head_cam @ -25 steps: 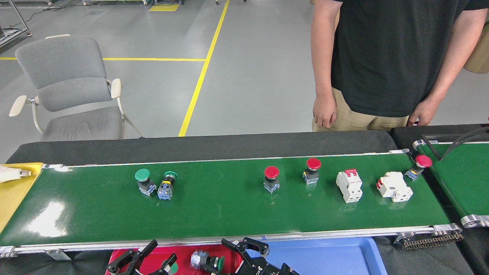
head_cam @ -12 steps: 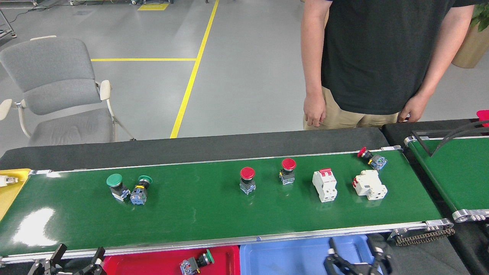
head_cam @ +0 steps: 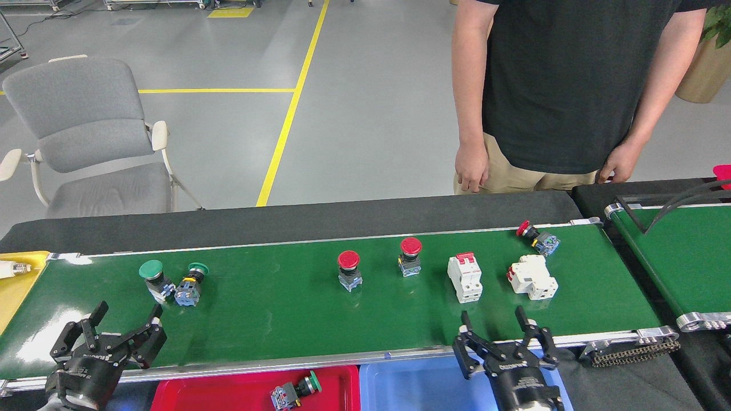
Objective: Pick switch part from conveyor to tray
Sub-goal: 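Grasp a green-capped button from the belt with the left gripper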
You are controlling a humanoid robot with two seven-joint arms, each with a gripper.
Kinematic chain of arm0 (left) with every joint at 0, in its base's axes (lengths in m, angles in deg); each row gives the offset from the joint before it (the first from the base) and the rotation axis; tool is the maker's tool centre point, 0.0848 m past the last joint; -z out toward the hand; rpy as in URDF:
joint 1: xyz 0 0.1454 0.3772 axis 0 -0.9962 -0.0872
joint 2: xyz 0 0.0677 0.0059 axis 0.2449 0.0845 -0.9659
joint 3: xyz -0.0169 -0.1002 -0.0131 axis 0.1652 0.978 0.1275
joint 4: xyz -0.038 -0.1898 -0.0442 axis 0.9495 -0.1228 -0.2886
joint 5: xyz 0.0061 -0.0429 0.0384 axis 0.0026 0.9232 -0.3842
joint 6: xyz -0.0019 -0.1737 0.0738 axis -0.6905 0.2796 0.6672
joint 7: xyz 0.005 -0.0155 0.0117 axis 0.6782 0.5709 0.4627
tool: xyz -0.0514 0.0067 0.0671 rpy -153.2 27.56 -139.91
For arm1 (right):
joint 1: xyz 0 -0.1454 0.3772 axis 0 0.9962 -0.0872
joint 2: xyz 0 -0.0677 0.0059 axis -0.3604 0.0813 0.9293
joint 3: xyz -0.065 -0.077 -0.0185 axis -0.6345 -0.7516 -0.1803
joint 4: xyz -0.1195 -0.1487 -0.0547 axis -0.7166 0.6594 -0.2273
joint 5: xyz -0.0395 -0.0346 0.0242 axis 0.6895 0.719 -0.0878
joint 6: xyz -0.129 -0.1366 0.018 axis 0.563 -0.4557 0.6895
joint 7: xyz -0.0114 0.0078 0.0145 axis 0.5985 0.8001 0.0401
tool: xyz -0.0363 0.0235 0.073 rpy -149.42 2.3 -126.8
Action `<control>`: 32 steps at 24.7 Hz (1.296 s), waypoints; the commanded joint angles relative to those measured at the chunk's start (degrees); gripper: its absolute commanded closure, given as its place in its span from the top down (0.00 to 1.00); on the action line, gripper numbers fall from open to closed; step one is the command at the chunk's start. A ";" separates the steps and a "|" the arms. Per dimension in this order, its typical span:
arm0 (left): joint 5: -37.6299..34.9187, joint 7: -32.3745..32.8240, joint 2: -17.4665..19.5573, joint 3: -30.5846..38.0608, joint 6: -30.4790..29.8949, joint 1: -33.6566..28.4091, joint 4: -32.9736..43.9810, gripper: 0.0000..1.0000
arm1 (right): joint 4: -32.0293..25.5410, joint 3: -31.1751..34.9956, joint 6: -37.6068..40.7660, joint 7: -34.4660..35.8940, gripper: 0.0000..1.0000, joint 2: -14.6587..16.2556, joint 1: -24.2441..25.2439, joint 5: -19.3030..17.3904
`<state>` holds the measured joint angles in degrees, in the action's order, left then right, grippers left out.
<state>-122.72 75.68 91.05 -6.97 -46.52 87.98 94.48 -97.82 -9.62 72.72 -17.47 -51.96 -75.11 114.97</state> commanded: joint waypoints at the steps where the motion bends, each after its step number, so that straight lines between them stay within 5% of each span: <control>1: 0.01 -1.82 2.15 -2.53 5.05 3.75 -3.84 0.99 | 2.43 -1.40 -2.62 -0.68 0.98 -1.15 -3.34 -0.16; 5: 0.01 -3.32 3.29 -4.29 6.19 8.15 -9.65 0.99 | 8.24 -1.57 -4.03 -0.68 0.93 -2.91 -7.92 -0.24; 6: 0.01 -3.32 3.38 -4.29 6.28 8.94 -10.79 0.98 | 9.73 -1.57 -4.29 -0.68 0.81 -3.27 -9.15 -0.24; 8: -0.08 -3.32 3.47 -4.29 6.81 11.05 -13.78 0.97 | 13.16 -2.98 -3.59 -0.77 0.28 -3.18 -11.52 -0.16; 10: -0.08 -3.59 3.73 -4.29 9.36 13.07 -17.47 0.94 | 14.83 -4.74 -3.76 -0.77 0.14 -2.91 -12.93 -0.33; 13: 0.01 -7.45 4.79 -5.25 13.22 16.59 -25.47 0.78 | 14.39 -5.09 -3.32 -0.50 0.06 -2.83 -12.93 -0.95; 17: 0.71 -12.73 6.72 -6.31 11.91 16.32 -27.93 0.37 | 5.52 -5.00 2.04 -0.33 0.02 -1.77 -7.39 -1.12; 19: 3.17 -14.57 6.81 -6.31 6.90 14.39 -27.32 0.17 | -3.61 -4.12 5.64 -0.15 0.02 2.00 -1.69 -1.74; 21: 5.63 -15.01 6.81 -6.40 2.41 12.37 -25.03 0.07 | -11.01 -2.45 8.46 0.55 0.02 6.75 4.30 -5.17; 25: 7.30 -15.01 6.28 -6.40 -4.00 2.70 -10.88 0.04 | -19.62 2.21 15.93 4.24 0.09 16.33 15.90 -12.99; 27: 9.32 -15.01 6.19 -6.31 -9.89 -5.12 -0.07 0.04 | -19.45 5.63 19.27 8.20 0.53 17.65 19.33 -13.60; 28: 10.73 -14.84 6.10 -6.31 -13.67 -9.43 6.08 0.06 | -19.36 8.10 20.06 8.81 0.89 17.65 21.44 -13.60; 29: 12.05 -14.75 6.19 -6.40 -17.98 -14.35 12.41 0.09 | -19.36 10.64 20.41 8.90 0.99 17.48 23.55 -13.78; 32: 12.13 -14.31 5.84 -7.19 -19.03 -26.92 26.12 0.28 | -19.36 15.30 20.32 8.64 1.00 16.86 24.86 -14.66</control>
<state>-110.91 61.27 96.76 -14.06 -63.11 62.71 116.71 -116.27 4.28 92.26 -9.60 -34.84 -50.04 100.68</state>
